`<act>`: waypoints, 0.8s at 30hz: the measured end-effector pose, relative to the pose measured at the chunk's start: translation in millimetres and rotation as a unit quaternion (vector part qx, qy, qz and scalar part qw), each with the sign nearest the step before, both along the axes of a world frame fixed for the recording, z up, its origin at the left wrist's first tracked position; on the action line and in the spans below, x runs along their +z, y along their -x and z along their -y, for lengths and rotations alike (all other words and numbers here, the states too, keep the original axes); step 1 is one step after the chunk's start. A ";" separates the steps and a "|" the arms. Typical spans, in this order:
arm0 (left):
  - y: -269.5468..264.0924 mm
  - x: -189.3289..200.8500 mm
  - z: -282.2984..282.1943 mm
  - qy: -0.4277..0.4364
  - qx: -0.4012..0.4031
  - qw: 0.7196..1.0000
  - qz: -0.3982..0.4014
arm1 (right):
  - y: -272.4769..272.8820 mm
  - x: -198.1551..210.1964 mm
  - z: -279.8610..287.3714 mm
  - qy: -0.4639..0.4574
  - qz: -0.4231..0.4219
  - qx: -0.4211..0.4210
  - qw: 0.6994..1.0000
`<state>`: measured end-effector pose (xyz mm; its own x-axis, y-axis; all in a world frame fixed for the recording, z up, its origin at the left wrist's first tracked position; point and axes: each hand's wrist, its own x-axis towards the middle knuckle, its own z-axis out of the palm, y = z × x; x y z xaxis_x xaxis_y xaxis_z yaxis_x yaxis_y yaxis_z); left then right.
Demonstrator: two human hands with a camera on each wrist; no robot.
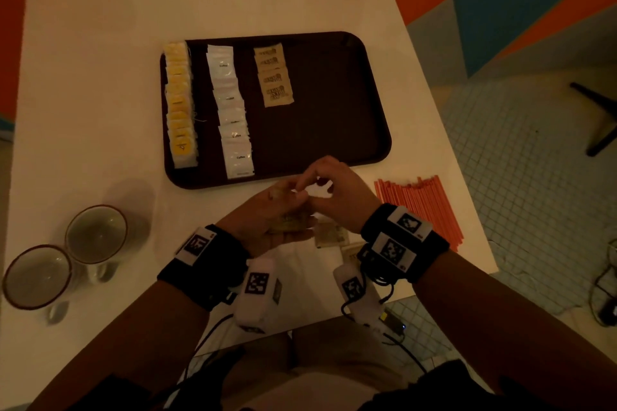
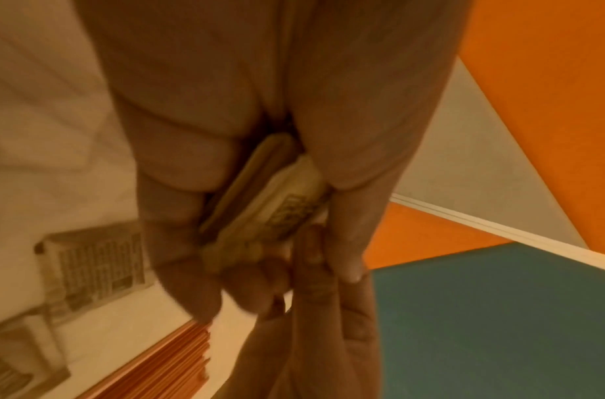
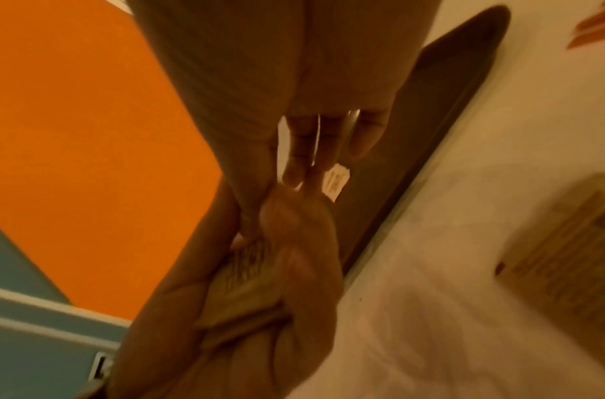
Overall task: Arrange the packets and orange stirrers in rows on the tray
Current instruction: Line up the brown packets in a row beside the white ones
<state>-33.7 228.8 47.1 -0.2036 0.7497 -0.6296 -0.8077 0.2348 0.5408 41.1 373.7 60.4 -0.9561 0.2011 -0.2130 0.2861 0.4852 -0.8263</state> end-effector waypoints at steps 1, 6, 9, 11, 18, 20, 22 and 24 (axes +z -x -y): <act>-0.6 -1.9 0.3 0.013 0.018 1.000 -0.008 | -4.9 -1.6 -8.0 -0.002 -0.002 -0.026 1.000; 2.8 -13.8 9.8 0.105 0.102 0.987 -0.071 | -33.9 -38.2 -25.6 -0.174 0.193 0.087 0.962; -0.5 -17.7 11.4 0.118 0.083 0.986 -0.084 | -34.1 -55.4 -11.0 -0.255 0.261 0.162 0.917; -3.3 -17.0 9.9 0.118 0.068 0.986 -0.092 | -25.1 -55.4 -6.7 -0.248 0.251 0.172 0.920; -6.6 -19.7 15.5 0.081 0.066 0.993 -0.047 | -42.7 -16.2 -48.3 -0.191 0.227 0.148 0.943; -6.6 -22.5 19.4 0.063 0.075 0.995 -0.021 | -64.2 -12.3 -51.8 -0.247 0.270 0.232 0.901; -6.2 -23.3 20.0 0.051 0.079 0.995 0.017 | -83.1 -21.9 -42.5 -0.285 0.288 0.278 0.871; -5.2 -22.7 19.1 0.049 0.078 0.994 0.057 | -90.8 -36.5 -30.0 -0.291 0.261 0.284 0.875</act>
<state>-28.4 209.7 24.4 -0.2366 0.6483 -0.7237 -0.8931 0.1481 0.4247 131.8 403.7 23.8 -0.7392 -0.0559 -0.6711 0.1269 0.9672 -0.2202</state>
